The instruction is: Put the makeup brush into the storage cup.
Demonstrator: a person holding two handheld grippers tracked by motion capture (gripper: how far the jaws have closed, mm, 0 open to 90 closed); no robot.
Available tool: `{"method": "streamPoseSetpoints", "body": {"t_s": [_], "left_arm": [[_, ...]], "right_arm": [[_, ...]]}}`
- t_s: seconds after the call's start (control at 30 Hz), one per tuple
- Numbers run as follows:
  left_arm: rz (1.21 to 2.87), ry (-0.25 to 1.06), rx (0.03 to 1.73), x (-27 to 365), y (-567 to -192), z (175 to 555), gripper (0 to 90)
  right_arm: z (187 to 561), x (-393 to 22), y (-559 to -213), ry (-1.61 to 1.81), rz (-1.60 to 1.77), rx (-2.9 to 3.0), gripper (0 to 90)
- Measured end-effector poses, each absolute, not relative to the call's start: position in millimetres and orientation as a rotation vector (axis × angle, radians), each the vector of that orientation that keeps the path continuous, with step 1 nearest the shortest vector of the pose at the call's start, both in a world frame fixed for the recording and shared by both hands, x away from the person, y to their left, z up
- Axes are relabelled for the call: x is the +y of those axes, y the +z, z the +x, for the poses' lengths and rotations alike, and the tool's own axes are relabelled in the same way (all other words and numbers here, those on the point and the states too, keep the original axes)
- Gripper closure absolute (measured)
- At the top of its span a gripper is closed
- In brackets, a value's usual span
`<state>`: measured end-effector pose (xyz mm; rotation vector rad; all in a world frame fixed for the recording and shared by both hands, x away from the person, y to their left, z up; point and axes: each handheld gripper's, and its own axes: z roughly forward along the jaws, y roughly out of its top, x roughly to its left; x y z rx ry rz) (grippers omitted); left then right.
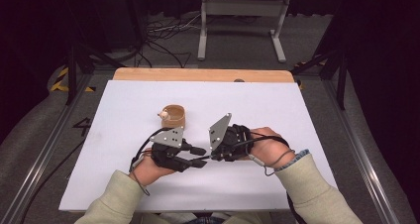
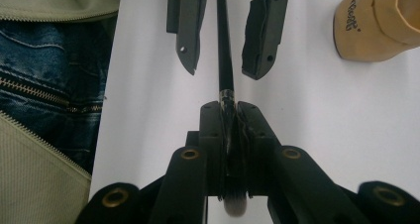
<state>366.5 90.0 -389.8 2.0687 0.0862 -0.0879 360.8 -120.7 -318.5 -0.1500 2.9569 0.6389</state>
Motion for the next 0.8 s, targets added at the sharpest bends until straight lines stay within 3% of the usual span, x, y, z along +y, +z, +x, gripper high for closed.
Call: {"method": "streamPoseSetpoints", "body": {"t_s": [0.47,0.8], "left_arm": [[2.108,-0.074,0.056,86.8,-392.1,364.1,75.9],[2.122,-0.076,0.057,87.6,-393.0,365.1,80.3]], "right_arm": [[359.5,-116.7,-319.5,0.62,-0.176,2.97,82.5],[359.3,-115.4,-320.3,0.63,-0.183,2.975,82.4]]}}
